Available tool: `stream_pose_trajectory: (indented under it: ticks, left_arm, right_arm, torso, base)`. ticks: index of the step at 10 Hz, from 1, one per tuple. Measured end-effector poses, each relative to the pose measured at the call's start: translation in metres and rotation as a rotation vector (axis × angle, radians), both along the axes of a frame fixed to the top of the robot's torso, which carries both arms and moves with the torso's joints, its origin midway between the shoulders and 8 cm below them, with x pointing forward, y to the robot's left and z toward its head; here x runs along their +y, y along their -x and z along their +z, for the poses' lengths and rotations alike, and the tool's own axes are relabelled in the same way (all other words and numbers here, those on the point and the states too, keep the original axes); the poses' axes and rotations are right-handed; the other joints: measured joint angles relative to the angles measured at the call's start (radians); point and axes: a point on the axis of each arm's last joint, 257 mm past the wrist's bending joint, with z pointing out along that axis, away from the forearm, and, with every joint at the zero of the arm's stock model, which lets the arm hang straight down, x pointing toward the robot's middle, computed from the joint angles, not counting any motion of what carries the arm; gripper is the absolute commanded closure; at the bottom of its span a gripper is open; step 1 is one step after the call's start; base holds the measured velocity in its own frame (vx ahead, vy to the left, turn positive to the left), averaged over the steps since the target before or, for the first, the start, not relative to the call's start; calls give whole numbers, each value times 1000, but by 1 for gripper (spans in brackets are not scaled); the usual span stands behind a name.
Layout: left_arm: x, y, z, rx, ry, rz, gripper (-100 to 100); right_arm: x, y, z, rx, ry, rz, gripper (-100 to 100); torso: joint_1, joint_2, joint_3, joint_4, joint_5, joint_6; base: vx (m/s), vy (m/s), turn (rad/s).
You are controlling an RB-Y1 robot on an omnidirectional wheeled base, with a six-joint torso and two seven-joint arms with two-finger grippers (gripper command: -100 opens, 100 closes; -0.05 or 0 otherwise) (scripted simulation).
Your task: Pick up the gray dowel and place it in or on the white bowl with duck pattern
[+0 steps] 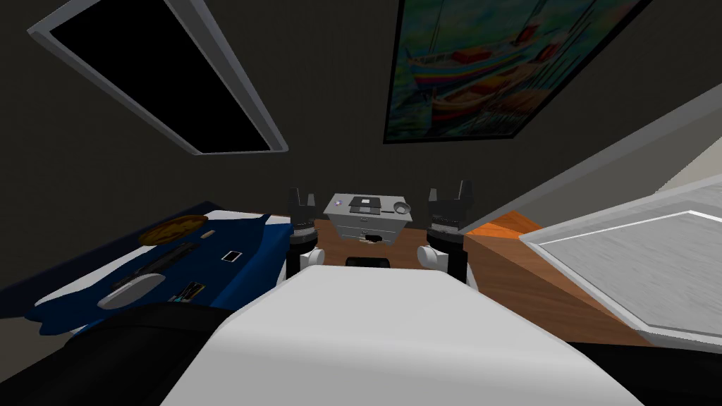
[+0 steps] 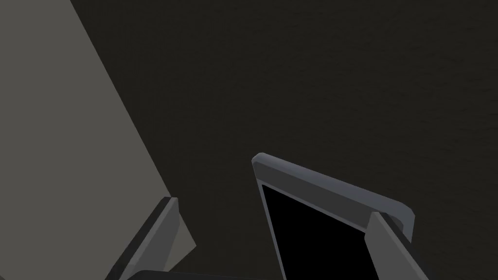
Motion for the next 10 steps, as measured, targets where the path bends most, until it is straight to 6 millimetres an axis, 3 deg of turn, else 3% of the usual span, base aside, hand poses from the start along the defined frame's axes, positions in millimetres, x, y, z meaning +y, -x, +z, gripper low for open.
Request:
stream_pose_trajectory:
  ticks: [6,10]
  left_arm:
    - [0,0,0,0,0,0,0]
    - [0,0,0,0,0,0,0]
  right_arm:
    - [31,-10,7,1,193,65,-100]
    - [62,-25,0,7,393,106,-100]
  torso:
    - [-7,4,2,1,-2,0]
    - [-6,4,2,1,-1,0]
  base:
    - [-52,-74,34]
    - [-67,-82,97]
